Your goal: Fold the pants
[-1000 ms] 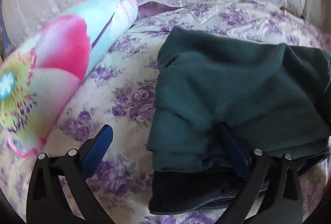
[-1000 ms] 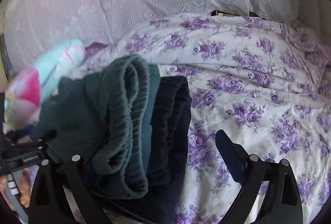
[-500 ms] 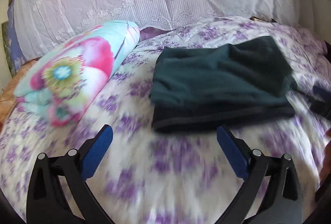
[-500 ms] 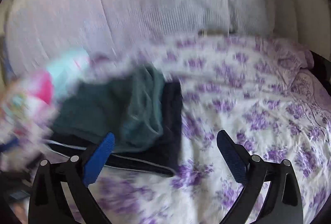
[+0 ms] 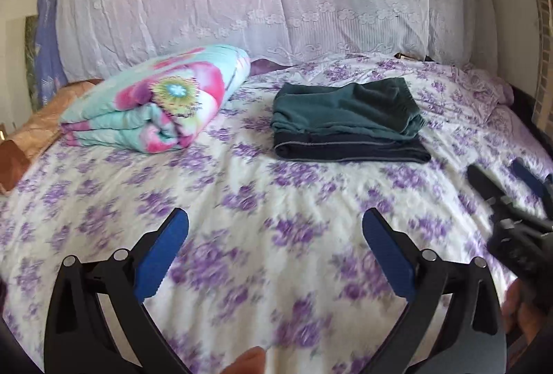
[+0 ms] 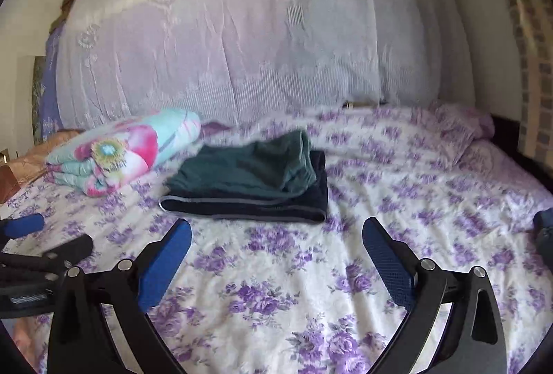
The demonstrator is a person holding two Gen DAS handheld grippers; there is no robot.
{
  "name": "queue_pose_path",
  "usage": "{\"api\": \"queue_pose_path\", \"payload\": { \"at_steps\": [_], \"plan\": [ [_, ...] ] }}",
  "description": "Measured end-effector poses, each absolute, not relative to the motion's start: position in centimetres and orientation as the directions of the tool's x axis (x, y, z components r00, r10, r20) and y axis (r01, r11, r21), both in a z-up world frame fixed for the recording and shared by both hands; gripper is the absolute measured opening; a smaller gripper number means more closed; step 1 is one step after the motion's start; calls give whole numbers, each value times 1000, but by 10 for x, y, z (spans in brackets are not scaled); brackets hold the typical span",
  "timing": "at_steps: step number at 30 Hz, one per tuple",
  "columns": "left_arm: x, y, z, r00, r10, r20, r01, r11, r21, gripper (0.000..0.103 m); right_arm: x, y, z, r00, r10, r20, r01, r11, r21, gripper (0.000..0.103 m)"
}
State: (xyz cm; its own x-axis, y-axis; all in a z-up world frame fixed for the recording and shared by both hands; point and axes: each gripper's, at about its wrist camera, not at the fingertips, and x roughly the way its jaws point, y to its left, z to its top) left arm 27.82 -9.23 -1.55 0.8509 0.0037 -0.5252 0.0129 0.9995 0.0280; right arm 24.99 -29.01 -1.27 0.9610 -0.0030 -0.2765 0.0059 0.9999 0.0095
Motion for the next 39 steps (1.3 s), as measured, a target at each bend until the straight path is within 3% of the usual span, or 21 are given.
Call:
{"api": "queue_pose_path", "payload": {
  "at_steps": [3, 8, 15, 27, 31, 39],
  "plan": [
    [275, -104, -17, 846, -10, -533, 47, 997, 56, 98, 238, -284, -13, 966, -2, -260, -4, 1000, -21, 99],
    [268, -116, -18, 871, 65, -487, 14, 988, 156, 98, 247, -289, -16, 946, 33, -323, -30, 999, 14, 100],
    [266, -113, -13, 877, 48, -478, 15, 992, 128, 98, 242, -307, -16, 951, 39, -307, -5, 994, 111, 100],
    [257, -108, -8, 906, 42, -422, -4, 996, 91, 98, 244, -301, -18, 943, 32, -330, -1, 996, 92, 99],
    [258, -103, -6, 901, 16, -433, 6, 999, 49, 98, 246, -302, -19, 941, 34, -338, 0, 995, 99, 99],
    [260, -113, -9, 897, 5, -442, 37, 996, 86, 98, 247, -302, -20, 939, 35, -342, -1, 995, 100, 100]
  ]
}}
